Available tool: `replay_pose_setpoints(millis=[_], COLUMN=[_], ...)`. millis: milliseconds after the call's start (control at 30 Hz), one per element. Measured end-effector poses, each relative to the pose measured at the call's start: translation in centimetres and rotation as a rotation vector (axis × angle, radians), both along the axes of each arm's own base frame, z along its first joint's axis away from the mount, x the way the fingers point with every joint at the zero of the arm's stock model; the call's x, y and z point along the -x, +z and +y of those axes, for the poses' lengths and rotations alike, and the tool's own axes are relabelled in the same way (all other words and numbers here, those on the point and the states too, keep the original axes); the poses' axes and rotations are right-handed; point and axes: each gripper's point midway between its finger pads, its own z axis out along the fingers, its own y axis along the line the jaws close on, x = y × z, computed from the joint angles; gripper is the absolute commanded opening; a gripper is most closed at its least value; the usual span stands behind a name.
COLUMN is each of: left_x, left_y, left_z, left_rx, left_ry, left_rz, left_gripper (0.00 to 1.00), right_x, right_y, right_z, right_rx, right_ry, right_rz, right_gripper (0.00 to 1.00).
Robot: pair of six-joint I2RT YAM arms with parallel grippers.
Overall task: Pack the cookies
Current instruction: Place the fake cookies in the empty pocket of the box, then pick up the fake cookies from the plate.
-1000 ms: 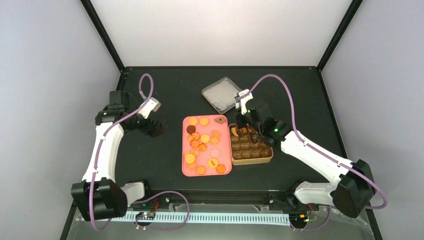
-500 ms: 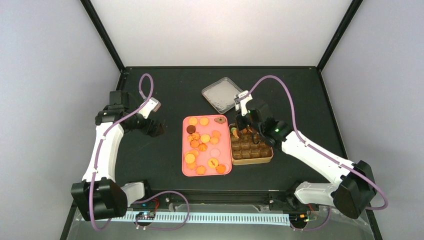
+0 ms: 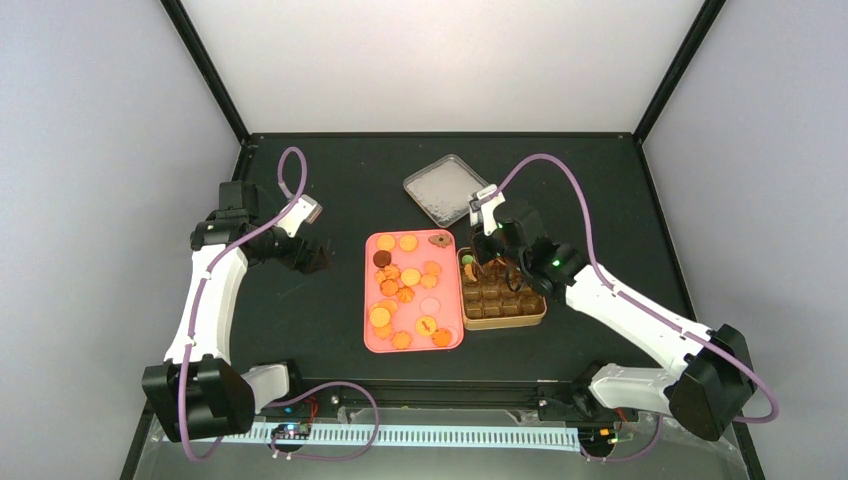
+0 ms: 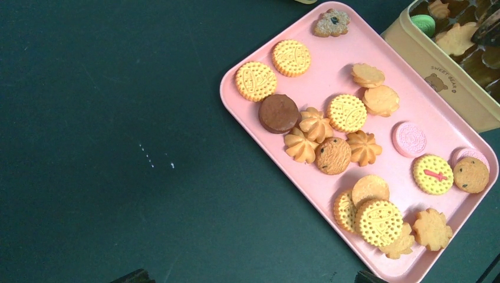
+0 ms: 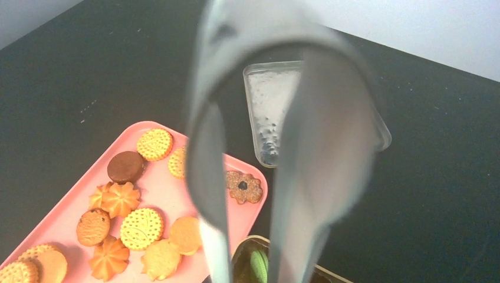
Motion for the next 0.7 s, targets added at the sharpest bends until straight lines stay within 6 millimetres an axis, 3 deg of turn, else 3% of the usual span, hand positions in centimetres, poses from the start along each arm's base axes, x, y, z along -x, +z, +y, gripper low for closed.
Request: replay_pose_setpoints(millis=[167,533,700], left_x=[0.0,0.0,0.1], left_y=[0.0,0.0,-0.1], left_z=[0.0,0.0,0.0], left_rx=[0.0,0.0,0.001], left_ry=[0.0,0.0,0.0], left_rz=[0.0,0.002,0.005], left_gripper=[0.92,0.92,0.92], right_x=[0.0,1.4,3.3], right_y=[0.6,4.0,5.3], right_z=[0.0,-0.7,1.3], right_rx=[-0.014,-0.154,-0.246], right_ry=[-0.002,-0.01,0.049], right_rz=[-0.016,-0.109,-0.119], right_gripper=[0.3,0.28,0.28])
